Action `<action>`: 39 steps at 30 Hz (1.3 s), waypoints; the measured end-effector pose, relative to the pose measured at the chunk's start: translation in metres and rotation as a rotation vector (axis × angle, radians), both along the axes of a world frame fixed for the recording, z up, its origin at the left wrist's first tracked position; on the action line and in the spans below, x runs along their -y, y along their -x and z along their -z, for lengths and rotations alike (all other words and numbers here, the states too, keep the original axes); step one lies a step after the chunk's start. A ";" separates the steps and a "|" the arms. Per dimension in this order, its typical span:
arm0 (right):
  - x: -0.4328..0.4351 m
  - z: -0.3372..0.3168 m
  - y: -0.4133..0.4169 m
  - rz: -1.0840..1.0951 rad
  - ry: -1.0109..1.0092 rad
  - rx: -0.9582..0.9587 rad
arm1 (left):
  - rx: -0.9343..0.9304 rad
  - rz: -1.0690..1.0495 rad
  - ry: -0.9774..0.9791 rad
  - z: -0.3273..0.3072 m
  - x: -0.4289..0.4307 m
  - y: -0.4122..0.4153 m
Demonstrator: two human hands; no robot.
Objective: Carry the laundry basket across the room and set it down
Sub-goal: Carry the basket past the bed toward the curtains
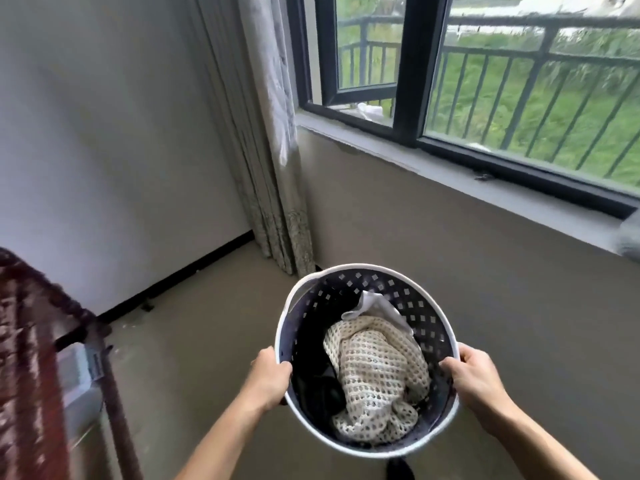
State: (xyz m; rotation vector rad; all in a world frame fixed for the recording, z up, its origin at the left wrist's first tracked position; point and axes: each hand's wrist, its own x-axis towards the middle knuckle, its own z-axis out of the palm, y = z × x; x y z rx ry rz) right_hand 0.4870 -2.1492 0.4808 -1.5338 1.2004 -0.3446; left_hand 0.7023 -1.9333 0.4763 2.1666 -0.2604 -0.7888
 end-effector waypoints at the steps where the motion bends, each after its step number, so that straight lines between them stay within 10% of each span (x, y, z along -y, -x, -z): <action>1: 0.017 0.000 -0.023 -0.038 -0.007 0.002 | 0.006 -0.036 -0.009 0.000 0.010 -0.014; 14: 0.106 0.002 -0.329 -0.538 0.078 -0.039 | 0.027 -0.502 -0.027 0.007 0.024 -0.193; 39: 0.167 0.019 -0.830 -0.561 0.032 -0.073 | -0.024 -0.538 -0.063 0.023 0.085 -0.684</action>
